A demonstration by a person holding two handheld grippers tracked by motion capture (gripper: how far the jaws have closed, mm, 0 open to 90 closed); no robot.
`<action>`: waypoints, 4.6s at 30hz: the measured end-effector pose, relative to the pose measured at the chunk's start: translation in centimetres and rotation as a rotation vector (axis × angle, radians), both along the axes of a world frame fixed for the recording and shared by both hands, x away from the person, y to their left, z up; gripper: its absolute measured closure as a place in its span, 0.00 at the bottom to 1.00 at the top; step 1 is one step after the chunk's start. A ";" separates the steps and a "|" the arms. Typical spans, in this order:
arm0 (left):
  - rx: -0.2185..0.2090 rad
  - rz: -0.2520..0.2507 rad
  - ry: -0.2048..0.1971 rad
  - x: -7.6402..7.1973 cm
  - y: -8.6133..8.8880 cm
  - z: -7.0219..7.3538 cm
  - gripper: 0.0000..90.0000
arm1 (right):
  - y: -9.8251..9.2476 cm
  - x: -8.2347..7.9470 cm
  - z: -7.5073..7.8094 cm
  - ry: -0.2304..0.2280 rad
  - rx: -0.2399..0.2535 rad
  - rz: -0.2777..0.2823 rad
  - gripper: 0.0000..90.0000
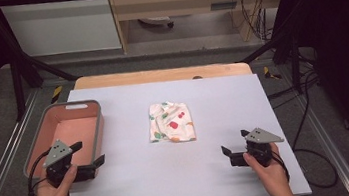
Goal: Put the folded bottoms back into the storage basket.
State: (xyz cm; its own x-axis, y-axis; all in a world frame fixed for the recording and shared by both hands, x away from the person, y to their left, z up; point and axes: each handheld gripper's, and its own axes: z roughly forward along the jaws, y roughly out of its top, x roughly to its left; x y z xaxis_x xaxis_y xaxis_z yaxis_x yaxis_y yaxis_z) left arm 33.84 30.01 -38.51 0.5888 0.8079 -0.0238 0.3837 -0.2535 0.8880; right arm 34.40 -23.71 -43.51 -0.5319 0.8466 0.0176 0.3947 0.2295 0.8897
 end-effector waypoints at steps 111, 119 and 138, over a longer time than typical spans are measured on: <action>0.172 -0.124 0.194 9.3 -17.8 -6.3 0.95 | 1.6 0.0 -0.2 0.113 -0.015 0.057 0.08; 0.167 -0.154 0.213 8.2 -17.6 -5.4 0.95 | 1.8 0.0 -0.2 0.113 -0.023 0.065 0.08; 0.143 -0.206 0.259 4.6 -14.9 -4.9 0.96 | 2.1 0.0 -0.3 0.121 -0.033 0.064 0.08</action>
